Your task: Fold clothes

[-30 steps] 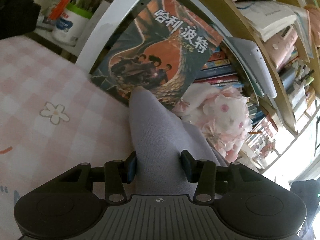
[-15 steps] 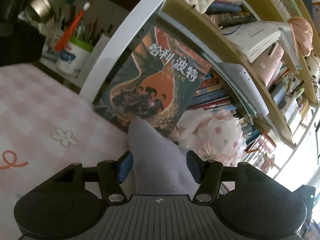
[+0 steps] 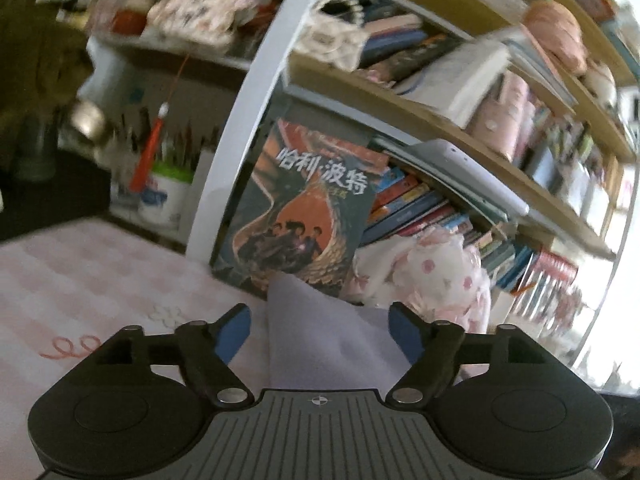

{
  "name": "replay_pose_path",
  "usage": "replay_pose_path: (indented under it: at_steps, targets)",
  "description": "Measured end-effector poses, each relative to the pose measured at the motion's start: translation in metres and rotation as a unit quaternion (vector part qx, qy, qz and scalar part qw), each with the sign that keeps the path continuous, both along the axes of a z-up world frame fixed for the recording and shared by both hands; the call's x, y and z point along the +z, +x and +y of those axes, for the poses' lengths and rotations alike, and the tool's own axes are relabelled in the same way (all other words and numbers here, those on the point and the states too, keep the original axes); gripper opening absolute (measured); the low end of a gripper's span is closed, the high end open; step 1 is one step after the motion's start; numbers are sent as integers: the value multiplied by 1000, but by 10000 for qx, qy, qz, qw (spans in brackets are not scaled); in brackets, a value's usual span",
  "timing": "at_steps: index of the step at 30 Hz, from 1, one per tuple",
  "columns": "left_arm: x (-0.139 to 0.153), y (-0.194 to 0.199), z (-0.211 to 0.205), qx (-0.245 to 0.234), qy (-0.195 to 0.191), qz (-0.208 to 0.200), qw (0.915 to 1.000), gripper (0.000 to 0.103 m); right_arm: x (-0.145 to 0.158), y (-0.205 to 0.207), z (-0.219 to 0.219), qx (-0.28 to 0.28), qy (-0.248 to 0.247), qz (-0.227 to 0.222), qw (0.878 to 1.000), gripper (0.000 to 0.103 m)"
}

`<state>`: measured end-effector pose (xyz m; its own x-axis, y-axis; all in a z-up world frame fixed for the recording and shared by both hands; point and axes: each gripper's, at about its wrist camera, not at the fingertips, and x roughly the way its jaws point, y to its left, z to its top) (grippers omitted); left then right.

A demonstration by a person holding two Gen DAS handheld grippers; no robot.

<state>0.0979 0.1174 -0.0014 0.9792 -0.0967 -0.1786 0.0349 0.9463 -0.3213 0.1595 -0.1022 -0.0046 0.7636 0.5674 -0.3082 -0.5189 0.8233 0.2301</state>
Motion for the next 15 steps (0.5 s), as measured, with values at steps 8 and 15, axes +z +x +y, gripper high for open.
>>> replay_pose_path:
  at_steps: [8,15]
  targets:
    - [3,-38,-36,171,1224,-215,9921,96,9,-45,1,-383,-466,-572,9965,101]
    - [0,-59,-51,393,1632,46,9858,102,5,-75,1,-499,-739,-733,9933,101]
